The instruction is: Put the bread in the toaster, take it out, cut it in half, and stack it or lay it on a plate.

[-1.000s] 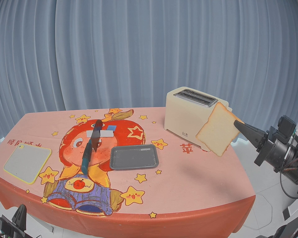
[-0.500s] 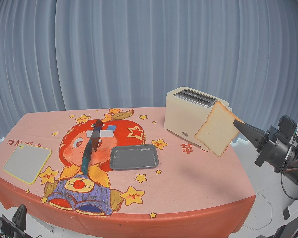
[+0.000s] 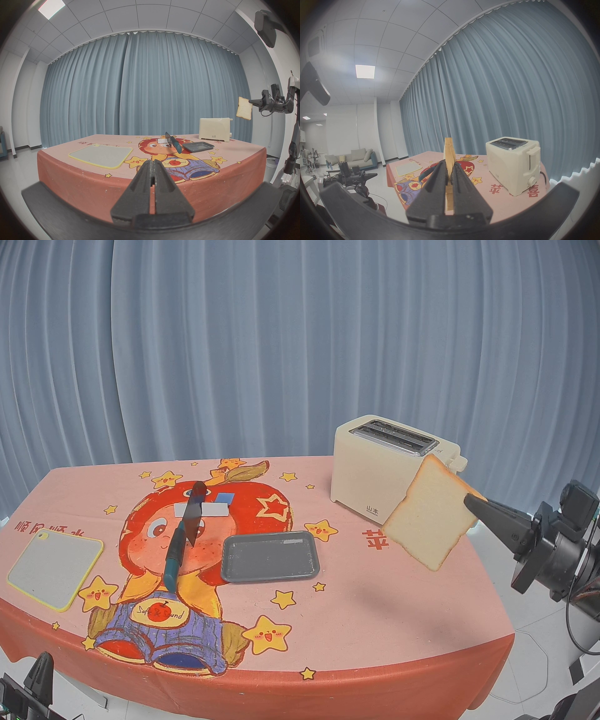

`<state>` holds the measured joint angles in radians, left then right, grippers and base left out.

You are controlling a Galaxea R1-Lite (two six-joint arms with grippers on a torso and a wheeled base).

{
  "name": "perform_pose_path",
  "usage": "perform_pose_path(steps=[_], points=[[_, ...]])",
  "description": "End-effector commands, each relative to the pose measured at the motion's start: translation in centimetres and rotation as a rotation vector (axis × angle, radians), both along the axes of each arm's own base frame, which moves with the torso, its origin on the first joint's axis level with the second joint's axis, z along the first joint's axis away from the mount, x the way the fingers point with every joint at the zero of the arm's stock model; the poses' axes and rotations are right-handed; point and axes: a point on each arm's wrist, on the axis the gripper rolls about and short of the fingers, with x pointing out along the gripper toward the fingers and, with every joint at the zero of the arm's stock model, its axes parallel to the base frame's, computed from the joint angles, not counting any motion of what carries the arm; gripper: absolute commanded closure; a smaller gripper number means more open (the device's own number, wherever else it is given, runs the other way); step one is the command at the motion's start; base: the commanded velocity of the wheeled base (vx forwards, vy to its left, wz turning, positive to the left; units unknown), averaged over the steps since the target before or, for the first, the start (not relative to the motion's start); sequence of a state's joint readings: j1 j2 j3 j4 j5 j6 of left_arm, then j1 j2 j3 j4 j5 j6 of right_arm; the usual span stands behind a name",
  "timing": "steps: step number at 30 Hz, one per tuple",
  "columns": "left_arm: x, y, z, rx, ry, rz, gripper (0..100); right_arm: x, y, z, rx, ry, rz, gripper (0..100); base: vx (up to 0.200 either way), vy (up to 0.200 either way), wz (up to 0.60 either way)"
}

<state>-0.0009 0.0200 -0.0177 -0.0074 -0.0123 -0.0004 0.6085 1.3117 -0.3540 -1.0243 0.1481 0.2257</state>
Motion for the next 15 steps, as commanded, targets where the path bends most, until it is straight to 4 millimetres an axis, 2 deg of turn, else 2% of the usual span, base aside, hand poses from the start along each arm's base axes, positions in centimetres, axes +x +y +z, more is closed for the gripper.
perform_pose_path(steps=[1, 4, 15], points=[[0.13, 0.00, -0.49, 0.000, 0.017, -0.001, 100, -0.23, 0.38, -0.52, -0.012, 0.019, 0.024, 100, 0.000, 0.000, 0.00], [0.13, 0.00, -0.49, -0.001, 0.017, -0.001, 100, -0.33, 0.96, -1.34, -0.036, 0.046, 0.050, 100, 0.000, 0.000, 0.00], [0.13, 0.00, -0.49, -0.001, 0.017, -0.001, 100, -0.52, 0.99, -1.25, -0.033, 0.041, 0.058, 100, 0.000, 0.000, 0.00]])
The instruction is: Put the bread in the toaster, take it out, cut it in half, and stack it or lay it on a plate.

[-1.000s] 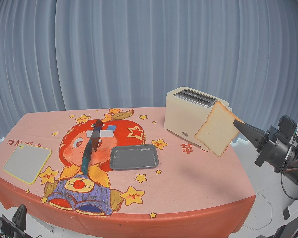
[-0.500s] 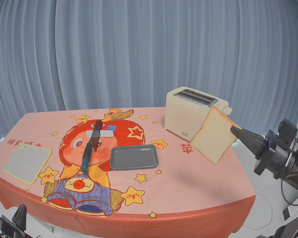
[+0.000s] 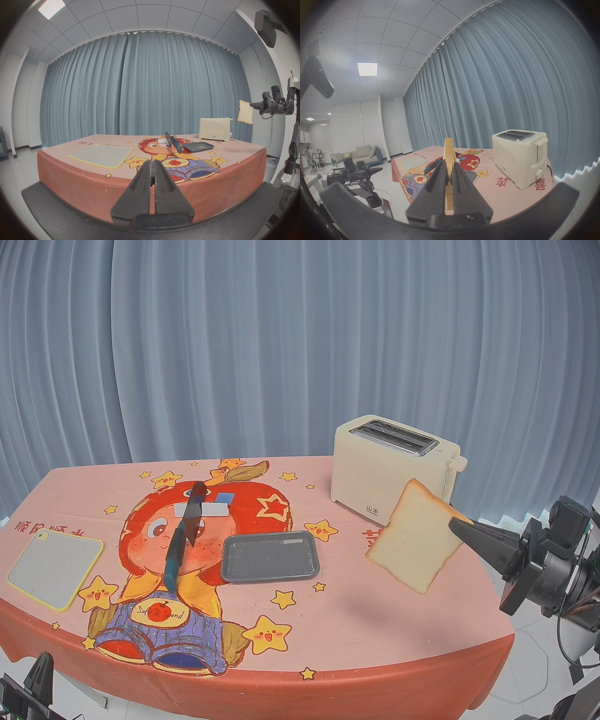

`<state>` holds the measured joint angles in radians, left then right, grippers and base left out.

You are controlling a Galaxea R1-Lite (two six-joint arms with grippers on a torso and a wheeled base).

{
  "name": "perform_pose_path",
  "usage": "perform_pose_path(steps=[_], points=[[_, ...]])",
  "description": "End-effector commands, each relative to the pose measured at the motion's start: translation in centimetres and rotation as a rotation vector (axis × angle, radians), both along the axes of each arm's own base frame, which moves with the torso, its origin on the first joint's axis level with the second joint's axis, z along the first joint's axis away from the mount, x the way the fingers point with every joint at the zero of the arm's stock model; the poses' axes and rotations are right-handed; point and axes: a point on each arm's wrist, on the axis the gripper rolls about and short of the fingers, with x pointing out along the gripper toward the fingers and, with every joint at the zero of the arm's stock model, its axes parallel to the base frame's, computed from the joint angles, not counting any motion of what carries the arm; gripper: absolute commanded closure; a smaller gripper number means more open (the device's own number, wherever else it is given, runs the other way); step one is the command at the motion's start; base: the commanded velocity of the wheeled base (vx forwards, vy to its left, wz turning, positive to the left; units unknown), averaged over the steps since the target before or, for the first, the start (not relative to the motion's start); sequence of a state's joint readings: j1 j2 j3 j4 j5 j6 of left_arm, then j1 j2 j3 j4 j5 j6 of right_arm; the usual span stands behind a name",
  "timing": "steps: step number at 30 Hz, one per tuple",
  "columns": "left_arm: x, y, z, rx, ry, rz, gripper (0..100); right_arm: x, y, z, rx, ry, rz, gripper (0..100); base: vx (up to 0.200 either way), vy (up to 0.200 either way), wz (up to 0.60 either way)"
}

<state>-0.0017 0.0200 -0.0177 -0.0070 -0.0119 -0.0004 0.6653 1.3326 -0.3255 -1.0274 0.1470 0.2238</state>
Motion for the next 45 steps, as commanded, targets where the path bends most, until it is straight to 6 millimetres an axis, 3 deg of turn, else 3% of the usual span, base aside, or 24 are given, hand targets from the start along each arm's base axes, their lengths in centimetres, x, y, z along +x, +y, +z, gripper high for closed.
perform_pose_path(steps=[1, 9, 15, 27, 45], points=[[0.13, 0.00, -0.48, -0.001, 0.017, 0.000, 100, 0.08, 0.07, -0.17, -0.005, 0.007, 0.001, 100, 0.000, 0.000, 0.00], [0.13, 0.00, -0.48, -0.001, 0.017, 0.000, 100, 0.18, 0.16, -0.33, -0.009, 0.016, 0.002, 100, 0.000, 0.000, 0.00], [0.13, 0.00, -0.48, 0.000, 0.017, 0.000, 100, 0.20, 0.13, -0.25, -0.006, 0.012, -0.001, 100, -0.200, 0.000, 0.00], [0.13, 0.00, -0.48, 0.000, 0.017, 0.000, 100, 0.62, 0.19, -0.22, -0.005, 0.015, -0.012, 100, 0.000, 0.000, 0.00], [0.13, 0.00, -0.48, 0.000, 0.017, 0.000, 100, 1.04, 0.52, -0.22, 0.012, 0.039, -0.011, 100, 0.000, 0.200, 0.00]])
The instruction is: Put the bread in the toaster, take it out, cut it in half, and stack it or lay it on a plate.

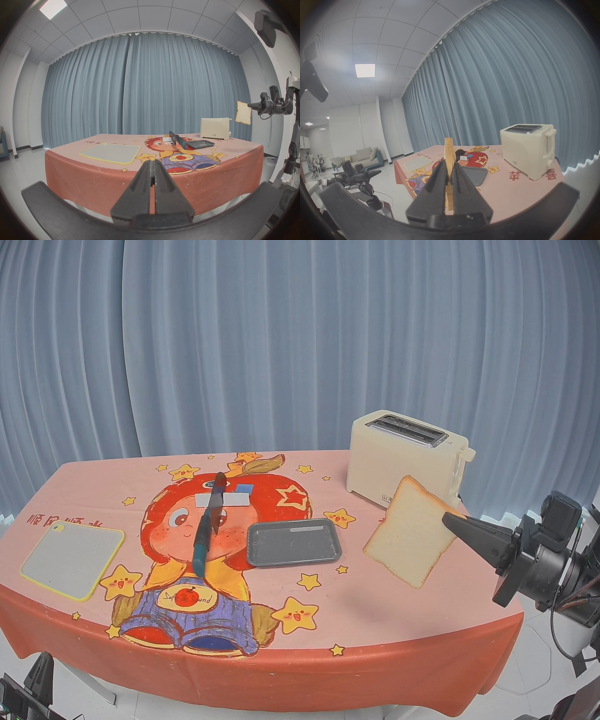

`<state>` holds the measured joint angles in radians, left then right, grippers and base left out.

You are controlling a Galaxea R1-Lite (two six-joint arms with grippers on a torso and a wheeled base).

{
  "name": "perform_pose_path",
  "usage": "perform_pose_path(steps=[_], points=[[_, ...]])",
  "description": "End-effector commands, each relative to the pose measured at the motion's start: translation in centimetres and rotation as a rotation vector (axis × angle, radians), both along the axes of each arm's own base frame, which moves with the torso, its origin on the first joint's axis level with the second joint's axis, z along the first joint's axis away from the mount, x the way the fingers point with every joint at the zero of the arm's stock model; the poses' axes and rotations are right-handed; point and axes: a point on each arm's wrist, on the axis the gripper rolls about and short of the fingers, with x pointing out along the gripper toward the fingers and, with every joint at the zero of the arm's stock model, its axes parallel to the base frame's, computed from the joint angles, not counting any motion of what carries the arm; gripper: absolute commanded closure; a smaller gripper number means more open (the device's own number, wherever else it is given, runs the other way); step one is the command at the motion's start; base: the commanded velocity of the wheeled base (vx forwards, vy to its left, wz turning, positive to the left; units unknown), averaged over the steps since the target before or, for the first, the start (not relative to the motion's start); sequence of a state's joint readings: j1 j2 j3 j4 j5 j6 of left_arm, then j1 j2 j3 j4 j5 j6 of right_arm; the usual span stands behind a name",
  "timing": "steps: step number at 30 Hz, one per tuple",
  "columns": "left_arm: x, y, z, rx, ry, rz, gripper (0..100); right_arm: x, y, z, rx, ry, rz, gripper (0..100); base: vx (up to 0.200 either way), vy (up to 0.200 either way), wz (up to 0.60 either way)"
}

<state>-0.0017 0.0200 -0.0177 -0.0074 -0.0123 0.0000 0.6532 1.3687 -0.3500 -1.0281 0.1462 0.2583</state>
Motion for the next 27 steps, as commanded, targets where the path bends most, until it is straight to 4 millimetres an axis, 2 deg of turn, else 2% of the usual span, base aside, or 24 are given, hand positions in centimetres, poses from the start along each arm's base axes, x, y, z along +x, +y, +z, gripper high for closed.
perform_pose_path(steps=[1, 18, 21, 27], points=[[0.13, 0.00, -0.49, 0.000, 0.017, 0.000, 100, 0.21, 0.13, -0.26, -0.007, 0.011, -0.002, 100, 0.000, 0.200, 0.00], [0.13, 0.00, -0.49, 0.000, 0.017, 0.000, 100, 0.33, 0.26, -0.34, -0.011, 0.013, 0.000, 100, 0.000, 0.200, 0.00], [0.13, 0.00, -0.49, 0.002, 0.017, 0.000, 100, 0.33, 0.26, -0.32, -0.009, 0.013, 0.000, 100, 0.000, 0.000, 0.00], [0.13, 0.00, -0.49, 0.002, 0.017, 0.000, 100, 0.22, 0.37, -0.36, -0.010, 0.014, 0.008, 100, 0.000, 0.200, 0.00]])
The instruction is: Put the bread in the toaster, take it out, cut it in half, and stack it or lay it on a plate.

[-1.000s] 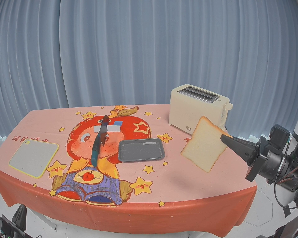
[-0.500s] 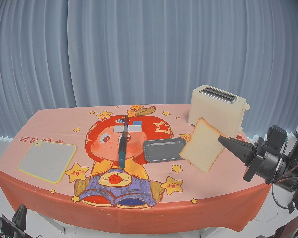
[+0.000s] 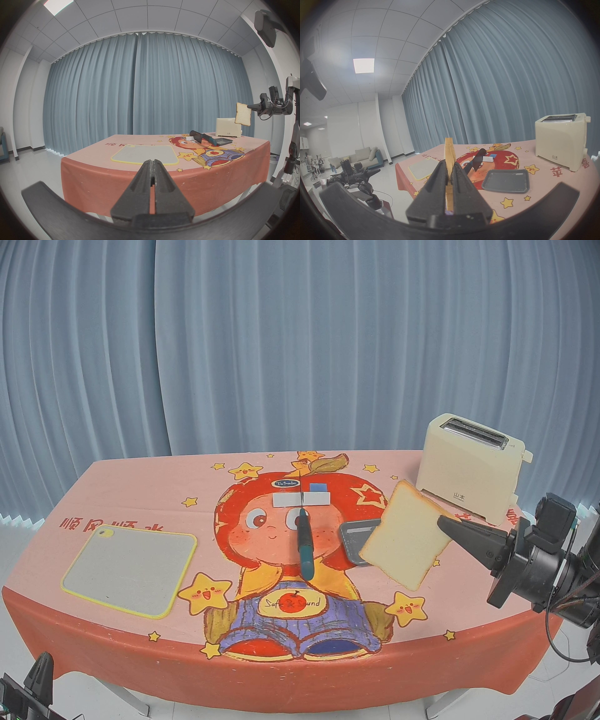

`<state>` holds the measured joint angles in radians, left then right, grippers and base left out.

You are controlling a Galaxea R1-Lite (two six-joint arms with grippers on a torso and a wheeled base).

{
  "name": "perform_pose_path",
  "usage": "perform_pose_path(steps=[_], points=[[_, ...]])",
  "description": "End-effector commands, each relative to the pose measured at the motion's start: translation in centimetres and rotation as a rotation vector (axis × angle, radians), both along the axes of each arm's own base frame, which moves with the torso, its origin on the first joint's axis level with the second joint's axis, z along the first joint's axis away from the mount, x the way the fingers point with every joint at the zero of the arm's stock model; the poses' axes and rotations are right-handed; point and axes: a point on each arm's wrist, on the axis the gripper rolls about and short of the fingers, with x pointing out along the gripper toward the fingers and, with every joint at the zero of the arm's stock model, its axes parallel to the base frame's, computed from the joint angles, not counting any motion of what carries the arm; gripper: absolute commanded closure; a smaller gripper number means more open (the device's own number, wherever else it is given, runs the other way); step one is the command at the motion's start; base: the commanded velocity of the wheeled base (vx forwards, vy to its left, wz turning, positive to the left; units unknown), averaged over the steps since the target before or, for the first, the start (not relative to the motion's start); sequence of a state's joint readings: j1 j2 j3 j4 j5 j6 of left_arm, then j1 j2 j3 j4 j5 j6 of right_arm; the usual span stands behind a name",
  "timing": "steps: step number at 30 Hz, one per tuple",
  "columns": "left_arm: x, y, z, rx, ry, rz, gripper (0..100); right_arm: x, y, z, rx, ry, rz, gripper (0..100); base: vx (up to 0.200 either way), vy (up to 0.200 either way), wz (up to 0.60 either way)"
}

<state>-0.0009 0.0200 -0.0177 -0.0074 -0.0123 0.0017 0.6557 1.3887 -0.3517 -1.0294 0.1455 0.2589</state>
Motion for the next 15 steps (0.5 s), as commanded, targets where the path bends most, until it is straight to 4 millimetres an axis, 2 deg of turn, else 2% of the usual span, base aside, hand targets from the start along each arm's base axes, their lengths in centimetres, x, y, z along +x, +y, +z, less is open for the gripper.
perform_pose_path(steps=[1, 15], points=[[0.13, 0.00, -0.49, 0.000, 0.017, -0.001, 100, -0.07, 0.12, -0.10, -0.003, 0.004, 0.007, 100, 0.000, 0.200, 0.00], [0.13, 0.00, -0.49, 0.000, 0.017, -0.001, 100, -0.01, 0.25, -0.30, -0.007, 0.012, 0.010, 100, 0.000, 0.200, 0.00]])
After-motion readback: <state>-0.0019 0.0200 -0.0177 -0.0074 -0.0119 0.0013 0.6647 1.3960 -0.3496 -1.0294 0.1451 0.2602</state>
